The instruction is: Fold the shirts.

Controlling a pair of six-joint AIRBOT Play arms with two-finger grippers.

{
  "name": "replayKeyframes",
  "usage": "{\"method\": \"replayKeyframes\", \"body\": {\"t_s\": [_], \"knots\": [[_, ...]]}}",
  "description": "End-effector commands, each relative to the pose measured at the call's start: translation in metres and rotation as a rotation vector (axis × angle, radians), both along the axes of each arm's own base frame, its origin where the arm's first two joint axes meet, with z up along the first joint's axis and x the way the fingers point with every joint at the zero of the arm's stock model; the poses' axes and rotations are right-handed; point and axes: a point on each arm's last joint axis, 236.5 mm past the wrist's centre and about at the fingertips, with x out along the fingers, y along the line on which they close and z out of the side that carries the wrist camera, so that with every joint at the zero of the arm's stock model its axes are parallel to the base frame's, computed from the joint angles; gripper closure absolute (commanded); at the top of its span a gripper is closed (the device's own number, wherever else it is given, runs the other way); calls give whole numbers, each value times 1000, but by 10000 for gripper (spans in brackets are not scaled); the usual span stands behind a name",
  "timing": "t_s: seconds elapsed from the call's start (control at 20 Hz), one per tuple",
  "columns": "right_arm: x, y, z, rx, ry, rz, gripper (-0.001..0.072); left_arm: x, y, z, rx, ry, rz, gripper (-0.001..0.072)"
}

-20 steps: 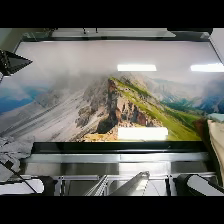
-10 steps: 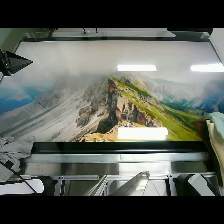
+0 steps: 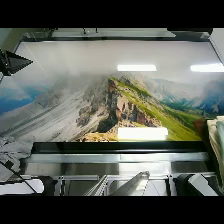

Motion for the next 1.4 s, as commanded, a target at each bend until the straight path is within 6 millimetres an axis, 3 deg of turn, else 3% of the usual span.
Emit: {"method": "replayKeyframes", "body": {"t_s": [0.0,0.15,0.2,0.25,0.35,0.45,0.55,0.65,0.7,0.8,0.9,1.0,1.1,1.35], "knots": [[6,4,-7,33,-19,4,17,2,0,1,-6,-3,6,692],[45,24,-17,121,-185,17,23,9,3,3,-6,-18,35,692],[65,34,-19,162,-272,24,205,10,4,3,-5,-20,41,692],[90,45,-19,210,-376,42,697,9,3,3,-6,-19,38,692],[137,67,-11,288,-544,157,689,6,2,3,-7,-14,25,691],[169,97,-3,327,-599,292,691,3,0,6,4,-27,14,693],[195,140,10,327,-643,458,691,-14,-9,14,7,-30,-25,694],[212,215,27,355,-730,681,691,-40,-29,10,13,-13,-58,694],[215,265,35,401,-806,801,690,-58,-42,5,2,5,-72,694],[210,351,46,485,-975,985,688,-91,-71,-16,-29,67,-84,692],[196,404,32,537,-1036,1099,688,-129,-104,-41,-62,150,-150,693],[187,429,8,562,-995,1183,689,-154,-127,-58,-65,181,-194,694],[183,442,-2,599,-954,1218,688,-164,-132,-65,-22,166,-181,694],[181,450,-10,639,-923,1203,689,-172,-125,-44,23,82,-138,693]]}}
